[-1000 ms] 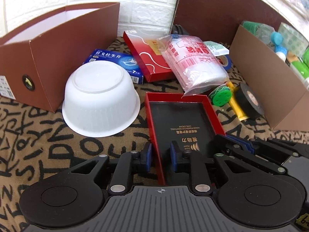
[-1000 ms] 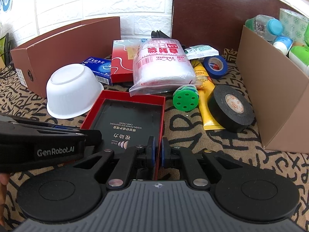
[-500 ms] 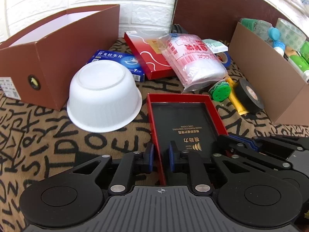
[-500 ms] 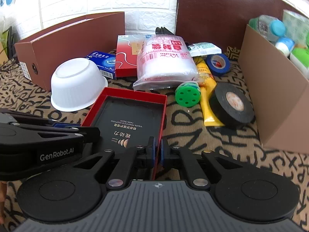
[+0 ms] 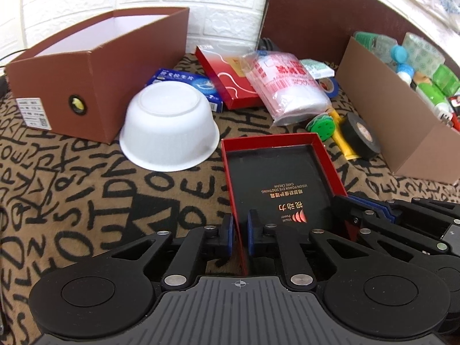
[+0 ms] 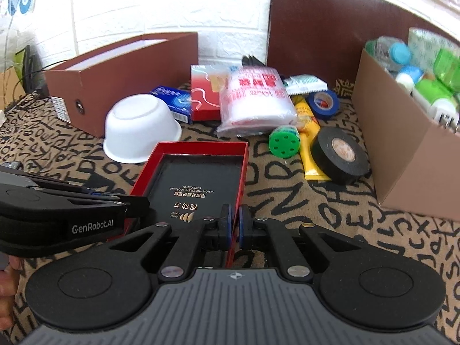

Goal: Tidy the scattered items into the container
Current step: 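Lift the red tray with the left gripper toward the brown shoebox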

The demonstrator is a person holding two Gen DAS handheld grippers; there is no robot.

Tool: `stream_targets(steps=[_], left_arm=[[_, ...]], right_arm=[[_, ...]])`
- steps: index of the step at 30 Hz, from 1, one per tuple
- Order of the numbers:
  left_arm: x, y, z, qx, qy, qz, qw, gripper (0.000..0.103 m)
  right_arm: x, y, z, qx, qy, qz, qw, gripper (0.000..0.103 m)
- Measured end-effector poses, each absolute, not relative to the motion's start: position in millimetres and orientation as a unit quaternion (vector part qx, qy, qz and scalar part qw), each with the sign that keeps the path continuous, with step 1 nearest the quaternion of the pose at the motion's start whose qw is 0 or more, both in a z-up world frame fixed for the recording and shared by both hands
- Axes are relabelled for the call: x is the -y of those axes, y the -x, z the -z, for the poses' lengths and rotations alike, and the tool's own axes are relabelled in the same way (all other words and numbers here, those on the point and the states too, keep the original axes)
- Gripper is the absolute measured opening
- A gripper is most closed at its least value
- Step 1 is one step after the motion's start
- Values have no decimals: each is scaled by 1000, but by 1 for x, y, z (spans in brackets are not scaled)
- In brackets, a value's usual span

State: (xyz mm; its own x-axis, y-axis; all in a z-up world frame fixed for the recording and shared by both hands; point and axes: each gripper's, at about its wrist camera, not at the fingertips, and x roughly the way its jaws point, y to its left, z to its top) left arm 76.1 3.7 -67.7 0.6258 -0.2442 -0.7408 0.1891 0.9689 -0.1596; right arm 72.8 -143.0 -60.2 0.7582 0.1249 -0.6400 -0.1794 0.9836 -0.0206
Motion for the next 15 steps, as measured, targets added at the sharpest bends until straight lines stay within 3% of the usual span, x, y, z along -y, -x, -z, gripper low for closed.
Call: stream_targets(steps=[15], left_arm=[[-38, -83, -13, -325, 43, 104, 939, 3]], right_arm=[[120, -88, -16, -245, 45, -118, 961, 6]])
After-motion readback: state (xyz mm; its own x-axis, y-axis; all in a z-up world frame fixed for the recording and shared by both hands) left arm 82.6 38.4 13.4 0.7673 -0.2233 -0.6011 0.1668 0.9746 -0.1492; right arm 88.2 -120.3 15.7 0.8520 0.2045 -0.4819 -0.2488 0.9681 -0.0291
